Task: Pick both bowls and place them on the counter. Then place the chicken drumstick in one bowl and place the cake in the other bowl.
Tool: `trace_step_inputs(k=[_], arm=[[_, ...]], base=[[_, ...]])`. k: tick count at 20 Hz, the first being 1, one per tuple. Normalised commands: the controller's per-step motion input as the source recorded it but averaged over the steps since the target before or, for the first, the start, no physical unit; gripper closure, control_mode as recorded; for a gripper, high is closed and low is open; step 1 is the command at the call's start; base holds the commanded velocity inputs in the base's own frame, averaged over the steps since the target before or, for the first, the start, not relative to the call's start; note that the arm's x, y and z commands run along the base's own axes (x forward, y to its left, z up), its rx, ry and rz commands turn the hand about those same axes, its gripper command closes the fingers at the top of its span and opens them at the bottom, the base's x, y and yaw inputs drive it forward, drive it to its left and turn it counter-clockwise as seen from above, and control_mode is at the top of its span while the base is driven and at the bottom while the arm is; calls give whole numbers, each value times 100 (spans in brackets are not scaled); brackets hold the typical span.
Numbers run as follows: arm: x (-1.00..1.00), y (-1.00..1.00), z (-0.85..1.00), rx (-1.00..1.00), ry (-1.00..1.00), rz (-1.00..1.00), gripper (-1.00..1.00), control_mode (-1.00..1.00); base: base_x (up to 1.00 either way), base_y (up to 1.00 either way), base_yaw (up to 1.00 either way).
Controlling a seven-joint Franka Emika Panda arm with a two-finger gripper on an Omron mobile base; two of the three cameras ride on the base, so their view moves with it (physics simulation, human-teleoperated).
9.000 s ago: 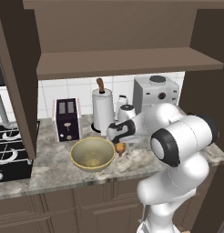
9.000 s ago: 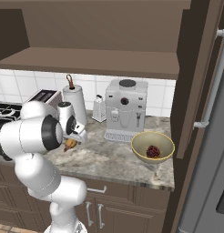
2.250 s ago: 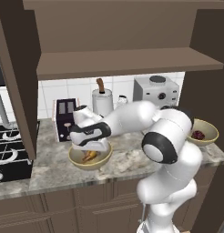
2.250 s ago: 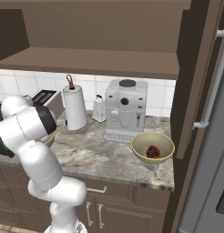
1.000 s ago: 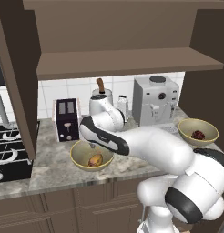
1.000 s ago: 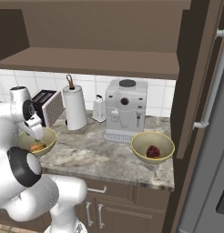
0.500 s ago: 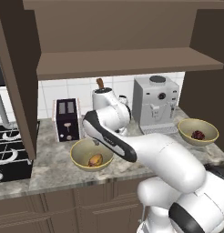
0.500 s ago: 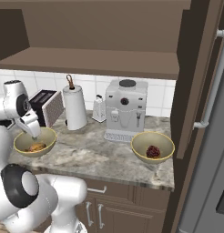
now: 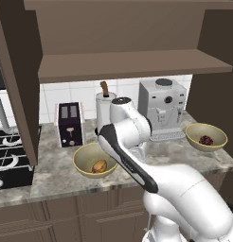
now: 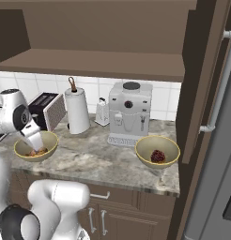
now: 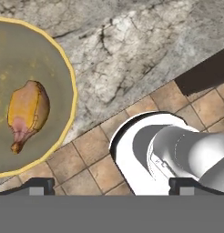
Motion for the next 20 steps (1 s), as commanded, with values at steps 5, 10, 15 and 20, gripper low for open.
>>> trace_step_inputs(k=[5, 10, 15, 20], arm=[[-40, -18, -2, 0, -2, 0, -100, -100], [-27, -19, -1, 0, 0, 0, -100, -100], [-27, -16, 0, 0, -1, 0, -100, -100], [-20, -5, 0, 0, -1, 0, -100, -100]], base=[[0, 0, 0], [0, 0, 0], [0, 0, 0], [0, 0, 0]])
